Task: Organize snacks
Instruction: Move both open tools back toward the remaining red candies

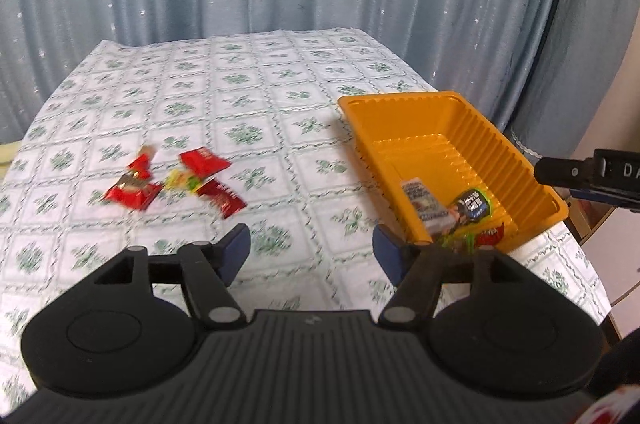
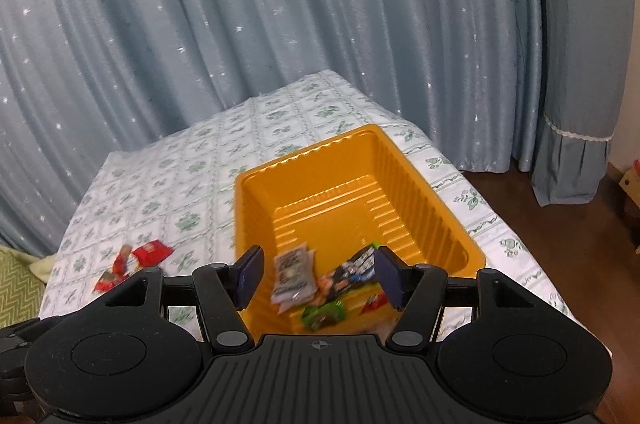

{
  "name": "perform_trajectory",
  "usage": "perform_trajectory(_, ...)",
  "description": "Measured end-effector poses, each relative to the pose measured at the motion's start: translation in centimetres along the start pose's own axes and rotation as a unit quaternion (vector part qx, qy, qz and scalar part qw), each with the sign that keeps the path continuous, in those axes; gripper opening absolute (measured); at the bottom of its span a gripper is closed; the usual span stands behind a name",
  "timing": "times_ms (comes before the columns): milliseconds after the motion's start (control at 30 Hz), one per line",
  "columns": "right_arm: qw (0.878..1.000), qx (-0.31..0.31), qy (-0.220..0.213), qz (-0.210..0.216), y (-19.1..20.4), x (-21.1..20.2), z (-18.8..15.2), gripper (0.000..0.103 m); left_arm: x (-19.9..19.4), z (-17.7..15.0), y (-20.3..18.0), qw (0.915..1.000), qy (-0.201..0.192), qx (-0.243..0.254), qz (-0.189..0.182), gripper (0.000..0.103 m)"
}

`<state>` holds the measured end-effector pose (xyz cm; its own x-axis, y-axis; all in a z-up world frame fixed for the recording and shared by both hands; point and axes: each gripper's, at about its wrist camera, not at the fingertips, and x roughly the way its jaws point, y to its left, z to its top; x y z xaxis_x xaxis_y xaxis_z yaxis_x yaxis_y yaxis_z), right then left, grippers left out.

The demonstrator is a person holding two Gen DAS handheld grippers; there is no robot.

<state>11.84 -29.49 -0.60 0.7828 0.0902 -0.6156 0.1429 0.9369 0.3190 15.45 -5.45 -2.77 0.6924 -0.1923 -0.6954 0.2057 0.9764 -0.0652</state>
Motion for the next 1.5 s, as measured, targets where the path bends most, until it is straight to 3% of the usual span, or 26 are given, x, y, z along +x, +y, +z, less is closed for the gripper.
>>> perform_trajectory(167,1.0,-0.001,0.003,0.006,1.5,-1.8,-1.7,0.061,-2.7,-1.4,1.2,0.9998,-0.009,-0.011,0.011,0.074)
perform_trajectory(600,0.999,-0.03,0.015,0.034,5.9,-3.7,-4.5,0.062,-7.5,-3.5,5.0,0.9978,-0.017,-0.039,0.051,0.08)
perform_trajectory(1500,0.995,-0.075,0.029,0.061,10.2,-1.7,-5.2,0.062,-7.5,-3.2,8.6,0.9952,-0.023,-0.063,0.072,0.085)
